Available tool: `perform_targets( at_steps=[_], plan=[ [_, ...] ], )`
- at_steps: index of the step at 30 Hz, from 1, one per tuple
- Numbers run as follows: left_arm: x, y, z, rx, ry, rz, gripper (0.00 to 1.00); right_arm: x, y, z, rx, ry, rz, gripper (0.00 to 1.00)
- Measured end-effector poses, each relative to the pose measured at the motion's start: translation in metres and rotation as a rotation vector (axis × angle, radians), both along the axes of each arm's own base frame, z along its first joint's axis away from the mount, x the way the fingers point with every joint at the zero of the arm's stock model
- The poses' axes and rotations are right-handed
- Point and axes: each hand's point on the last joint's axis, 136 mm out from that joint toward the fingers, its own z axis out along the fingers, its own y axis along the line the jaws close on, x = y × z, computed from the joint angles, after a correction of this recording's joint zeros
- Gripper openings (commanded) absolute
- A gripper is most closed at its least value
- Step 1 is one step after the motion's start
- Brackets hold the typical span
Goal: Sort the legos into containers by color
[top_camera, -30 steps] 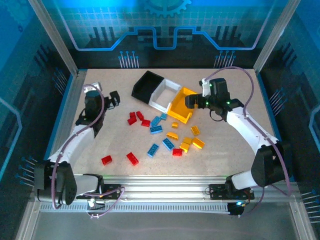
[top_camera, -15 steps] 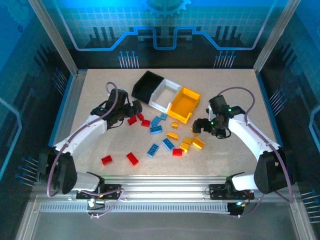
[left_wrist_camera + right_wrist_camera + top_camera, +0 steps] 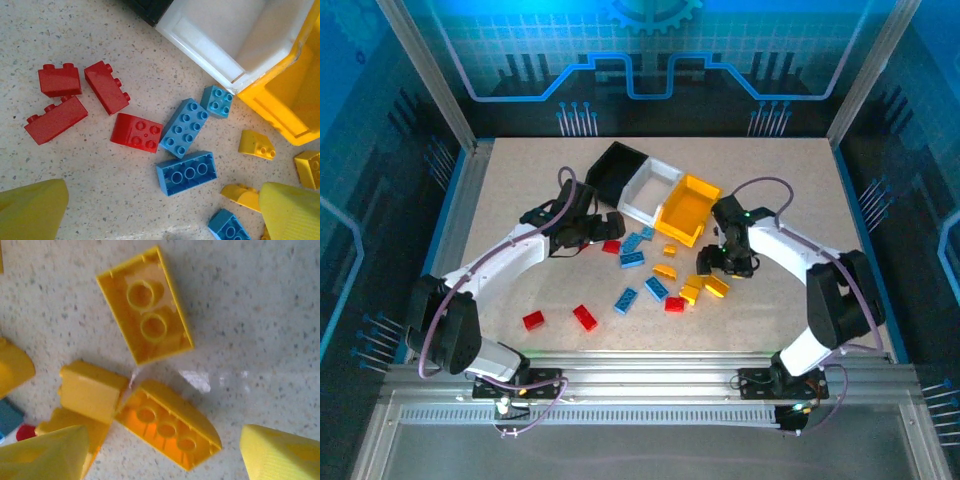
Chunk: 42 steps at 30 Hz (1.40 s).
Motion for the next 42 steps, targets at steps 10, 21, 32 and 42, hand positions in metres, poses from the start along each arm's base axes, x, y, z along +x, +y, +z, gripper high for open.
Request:
perform_targets(
  at_steps=[10, 21, 32, 42],
  plan=[
    [-0.01, 0.001, 0.003, -0.008, 0.036, -0.042, 0.99, 0.042, 0.013, -0.013, -0.075, -0.041, 0.042, 0.67],
    [-0.012, 0.017, 0.023, -0.06, 0.014, -0.005, 0.99, 0.047, 0.005, -0.031, -0.137, -0.022, 0.041, 0.59],
    [-0.016, 0.017, 0.022, -0.073, 0.036, 0.013, 0.99, 0.057, 0.0, -0.039, -0.154, -0.045, 0.034, 0.43],
    [-0.029, 0.022, 0.017, -0.098, 0.059, 0.058, 0.99, 0.048, -0.018, -0.037, -0.114, -0.044, -0.037, 0.34]
  ],
)
